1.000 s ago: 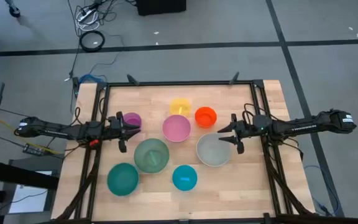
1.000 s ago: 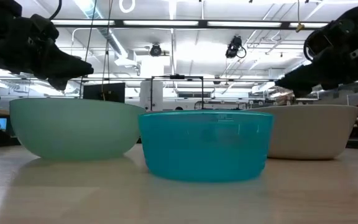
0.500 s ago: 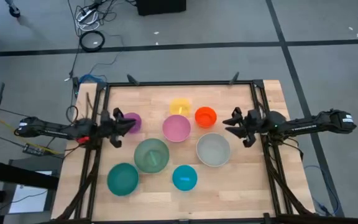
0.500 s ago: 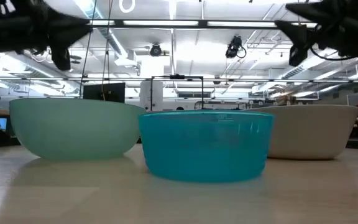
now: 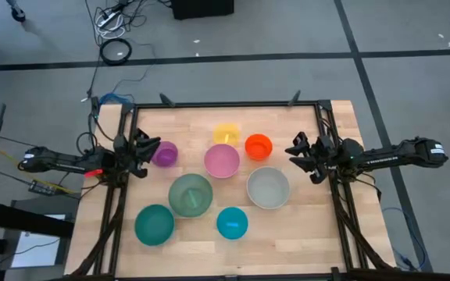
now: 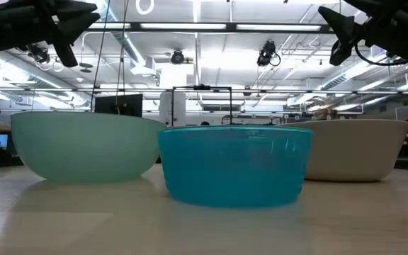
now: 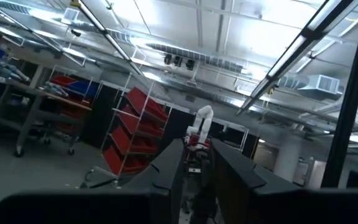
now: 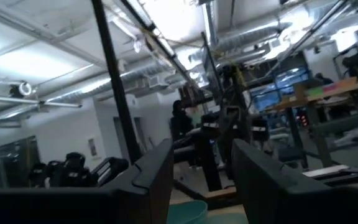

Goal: Nest bowls inside each other
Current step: Stack the dark green bowl on top of the green bowl

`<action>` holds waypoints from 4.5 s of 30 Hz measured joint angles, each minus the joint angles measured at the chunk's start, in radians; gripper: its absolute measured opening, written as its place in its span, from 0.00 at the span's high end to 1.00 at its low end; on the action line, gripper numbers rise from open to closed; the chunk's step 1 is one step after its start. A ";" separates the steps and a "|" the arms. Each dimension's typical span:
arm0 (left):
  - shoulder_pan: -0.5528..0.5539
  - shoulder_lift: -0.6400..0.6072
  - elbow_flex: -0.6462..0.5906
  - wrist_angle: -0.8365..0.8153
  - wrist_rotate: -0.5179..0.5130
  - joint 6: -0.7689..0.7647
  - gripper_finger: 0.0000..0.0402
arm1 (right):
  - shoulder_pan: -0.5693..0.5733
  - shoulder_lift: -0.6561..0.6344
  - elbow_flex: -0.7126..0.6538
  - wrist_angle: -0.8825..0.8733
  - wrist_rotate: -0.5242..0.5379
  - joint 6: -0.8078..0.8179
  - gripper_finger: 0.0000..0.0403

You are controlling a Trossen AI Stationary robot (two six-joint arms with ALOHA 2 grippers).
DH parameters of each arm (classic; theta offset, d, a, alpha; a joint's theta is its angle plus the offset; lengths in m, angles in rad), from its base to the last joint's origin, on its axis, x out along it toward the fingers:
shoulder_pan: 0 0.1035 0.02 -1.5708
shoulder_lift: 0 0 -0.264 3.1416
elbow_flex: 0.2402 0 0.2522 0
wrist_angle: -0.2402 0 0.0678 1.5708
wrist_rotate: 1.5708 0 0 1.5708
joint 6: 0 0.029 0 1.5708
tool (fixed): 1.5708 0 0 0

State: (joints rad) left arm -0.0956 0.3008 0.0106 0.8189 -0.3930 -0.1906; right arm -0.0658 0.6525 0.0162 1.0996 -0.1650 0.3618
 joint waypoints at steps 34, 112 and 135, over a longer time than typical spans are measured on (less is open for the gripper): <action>-0.127 0.819 1.114 -2.023 0.321 -0.237 0.79 | 0.317 0.589 1.310 -2.384 0.588 0.482 0.82; -0.579 0.891 0.642 -1.536 0.240 -0.893 0.96 | 0.822 0.671 1.308 -2.546 0.688 1.049 0.67; -0.579 0.891 0.641 -1.518 0.292 -0.927 0.96 | 0.822 0.671 1.308 -2.545 0.689 1.050 0.67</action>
State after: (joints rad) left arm -0.6743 1.1915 0.6518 -0.6990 -0.1009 -1.1175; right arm 0.7567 1.3239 1.3243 -1.4452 0.5236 1.4116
